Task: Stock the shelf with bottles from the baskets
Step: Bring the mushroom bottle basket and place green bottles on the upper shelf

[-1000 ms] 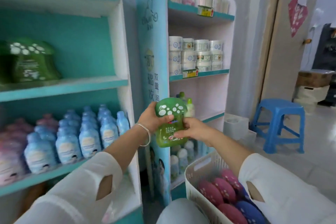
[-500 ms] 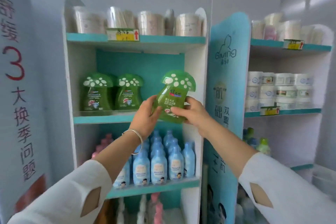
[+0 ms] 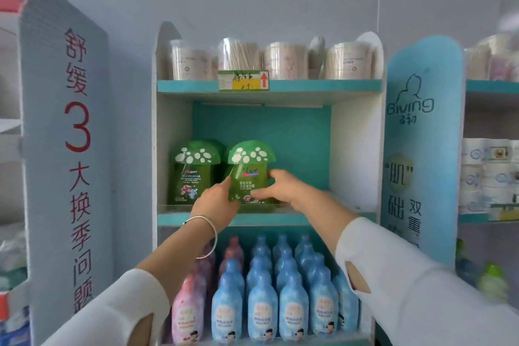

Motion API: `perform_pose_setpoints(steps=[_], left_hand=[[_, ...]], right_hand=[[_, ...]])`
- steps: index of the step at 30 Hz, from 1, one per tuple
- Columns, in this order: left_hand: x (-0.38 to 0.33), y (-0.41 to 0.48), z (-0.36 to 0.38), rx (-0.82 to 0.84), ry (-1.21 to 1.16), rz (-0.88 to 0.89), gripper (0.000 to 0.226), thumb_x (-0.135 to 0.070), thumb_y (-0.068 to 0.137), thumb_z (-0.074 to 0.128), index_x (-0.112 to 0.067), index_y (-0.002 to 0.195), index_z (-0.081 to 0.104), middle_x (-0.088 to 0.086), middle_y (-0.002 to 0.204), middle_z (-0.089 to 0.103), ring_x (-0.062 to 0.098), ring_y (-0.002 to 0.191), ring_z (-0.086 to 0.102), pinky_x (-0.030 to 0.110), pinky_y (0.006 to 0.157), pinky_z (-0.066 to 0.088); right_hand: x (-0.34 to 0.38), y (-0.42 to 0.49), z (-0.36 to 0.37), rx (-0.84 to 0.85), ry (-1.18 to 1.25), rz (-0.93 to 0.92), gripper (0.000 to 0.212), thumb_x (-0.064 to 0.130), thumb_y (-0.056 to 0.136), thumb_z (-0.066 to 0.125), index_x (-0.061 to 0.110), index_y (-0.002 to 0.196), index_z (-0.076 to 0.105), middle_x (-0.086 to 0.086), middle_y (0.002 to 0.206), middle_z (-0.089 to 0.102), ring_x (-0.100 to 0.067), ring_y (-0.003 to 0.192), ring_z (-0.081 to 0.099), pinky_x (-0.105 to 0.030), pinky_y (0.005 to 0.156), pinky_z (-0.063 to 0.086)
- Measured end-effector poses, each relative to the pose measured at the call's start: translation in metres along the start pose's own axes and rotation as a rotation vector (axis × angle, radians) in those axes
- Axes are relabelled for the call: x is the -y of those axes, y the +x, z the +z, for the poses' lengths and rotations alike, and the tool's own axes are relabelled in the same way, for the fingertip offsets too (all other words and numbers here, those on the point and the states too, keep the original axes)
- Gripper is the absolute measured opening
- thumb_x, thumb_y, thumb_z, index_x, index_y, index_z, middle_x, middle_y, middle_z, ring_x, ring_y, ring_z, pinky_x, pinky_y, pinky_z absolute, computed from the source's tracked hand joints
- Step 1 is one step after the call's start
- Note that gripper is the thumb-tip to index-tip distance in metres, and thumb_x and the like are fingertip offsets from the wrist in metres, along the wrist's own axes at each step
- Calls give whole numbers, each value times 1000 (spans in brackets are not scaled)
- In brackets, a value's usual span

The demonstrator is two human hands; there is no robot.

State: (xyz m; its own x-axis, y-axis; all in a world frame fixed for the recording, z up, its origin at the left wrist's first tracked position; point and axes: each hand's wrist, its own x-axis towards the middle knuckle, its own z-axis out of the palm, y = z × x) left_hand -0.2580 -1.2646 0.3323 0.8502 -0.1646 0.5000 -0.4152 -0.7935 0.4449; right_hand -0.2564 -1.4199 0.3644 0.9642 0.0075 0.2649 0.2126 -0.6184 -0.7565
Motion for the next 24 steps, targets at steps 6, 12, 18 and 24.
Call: perform_pose_setpoints(steps=[6,12,18,24], left_hand=[[-4,2,11,13,165,-33,64,-35,93,42,-17,148,14,4,136,48,25,127,44,39,103,30],[-2,-1,16,-67,131,-69,73,-41,92,43,-11,149,8,5,152,28,25,138,31,38,110,24],[-2,-5,17,-92,129,-54,72,-43,93,41,-10,148,9,5,152,27,25,138,31,38,111,24],[-5,-11,18,-144,79,-8,66,-36,92,48,-18,148,17,10,153,22,29,139,27,38,112,24]], right_hand=[[0,7,-8,72,-112,51,39,20,79,75,13,115,62,9,90,62,-7,78,54,-22,68,45],[1,23,15,1,-187,20,47,31,71,81,12,111,64,-8,110,67,-26,103,62,-39,87,55],[-1,21,15,23,-236,3,47,34,75,77,11,112,61,-7,108,64,-22,96,58,-32,78,49],[-8,8,7,-54,-387,-46,54,46,82,67,10,121,56,-9,117,60,-25,103,56,-34,87,47]])
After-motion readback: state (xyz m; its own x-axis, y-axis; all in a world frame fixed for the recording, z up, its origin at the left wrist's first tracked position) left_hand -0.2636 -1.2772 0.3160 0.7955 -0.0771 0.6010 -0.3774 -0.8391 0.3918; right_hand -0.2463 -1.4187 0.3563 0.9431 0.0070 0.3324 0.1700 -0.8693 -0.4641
